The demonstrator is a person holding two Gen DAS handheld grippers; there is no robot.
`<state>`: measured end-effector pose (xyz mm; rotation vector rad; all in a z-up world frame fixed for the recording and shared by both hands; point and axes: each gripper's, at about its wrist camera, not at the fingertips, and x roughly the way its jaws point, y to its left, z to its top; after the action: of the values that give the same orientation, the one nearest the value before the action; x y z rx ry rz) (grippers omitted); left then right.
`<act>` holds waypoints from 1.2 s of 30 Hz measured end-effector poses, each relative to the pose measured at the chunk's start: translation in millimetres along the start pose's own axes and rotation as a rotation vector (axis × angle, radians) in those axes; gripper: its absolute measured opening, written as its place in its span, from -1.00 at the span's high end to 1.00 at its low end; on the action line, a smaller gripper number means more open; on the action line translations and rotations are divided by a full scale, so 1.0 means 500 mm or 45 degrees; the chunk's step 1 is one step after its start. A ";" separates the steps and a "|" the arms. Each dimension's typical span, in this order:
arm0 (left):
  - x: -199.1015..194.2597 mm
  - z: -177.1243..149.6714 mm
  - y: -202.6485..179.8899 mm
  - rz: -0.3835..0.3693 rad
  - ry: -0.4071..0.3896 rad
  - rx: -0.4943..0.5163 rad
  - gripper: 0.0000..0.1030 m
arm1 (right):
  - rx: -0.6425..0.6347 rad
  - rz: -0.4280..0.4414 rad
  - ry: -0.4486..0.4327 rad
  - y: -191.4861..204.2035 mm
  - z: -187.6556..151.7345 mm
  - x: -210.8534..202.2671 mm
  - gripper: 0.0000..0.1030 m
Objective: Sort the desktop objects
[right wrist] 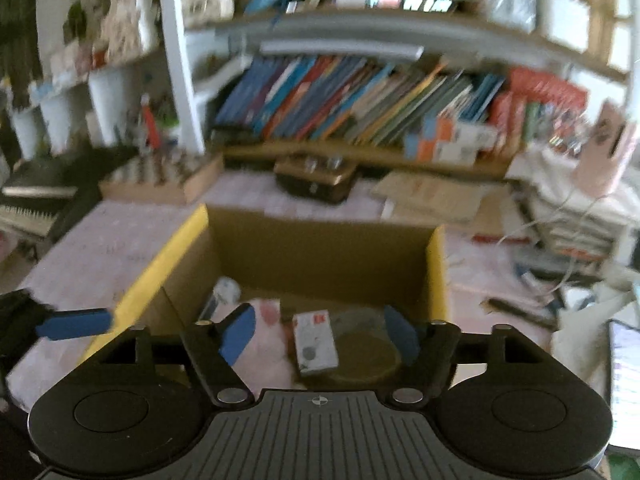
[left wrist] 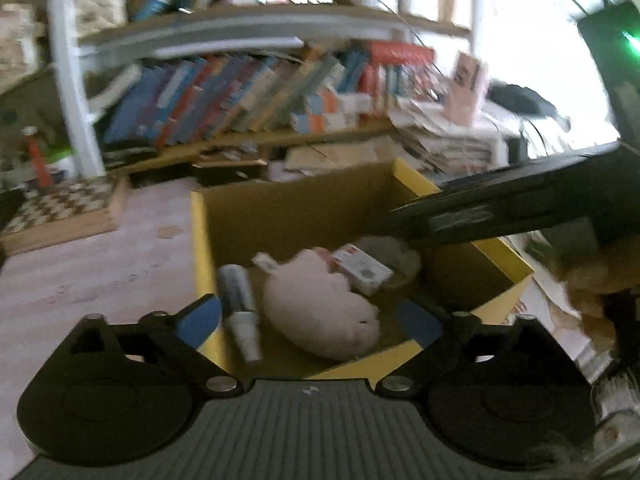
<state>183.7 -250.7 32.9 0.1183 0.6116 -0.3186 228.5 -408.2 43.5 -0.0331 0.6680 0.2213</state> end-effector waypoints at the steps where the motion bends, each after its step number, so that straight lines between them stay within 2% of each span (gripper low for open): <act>1: -0.015 -0.004 0.010 0.025 -0.022 -0.023 -1.00 | 0.010 -0.015 -0.045 0.000 -0.001 -0.020 -0.56; 4: -0.058 -0.017 0.047 0.096 -0.077 -0.107 -1.00 | 0.038 -0.045 -0.128 -0.001 -0.007 -0.061 -0.65; 9: -0.130 -0.047 0.098 0.235 -0.177 -0.211 -1.00 | 0.037 -0.081 -0.194 0.018 -0.025 -0.111 -0.66; 13: -0.182 -0.076 0.123 0.285 -0.223 -0.260 -1.00 | 0.029 -0.134 -0.243 0.042 -0.052 -0.152 -0.73; 17: -0.228 -0.110 0.140 0.292 -0.255 -0.278 -1.00 | 0.042 -0.147 -0.241 0.068 -0.085 -0.181 -0.74; 25: -0.293 -0.184 0.163 0.329 -0.210 -0.278 -1.00 | 0.104 -0.217 -0.176 0.151 -0.180 -0.208 -0.74; 30: -0.329 -0.243 0.171 0.417 -0.146 -0.269 -1.00 | 0.131 -0.229 -0.137 0.219 -0.246 -0.235 -0.77; 36: -0.370 -0.310 0.172 0.370 -0.063 -0.236 -1.00 | 0.144 -0.237 -0.062 0.285 -0.316 -0.259 -0.82</act>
<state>-15.3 -90.2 15.7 0.0202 0.5636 0.0172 2.7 -310.0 5.4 0.0184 0.6241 0.0049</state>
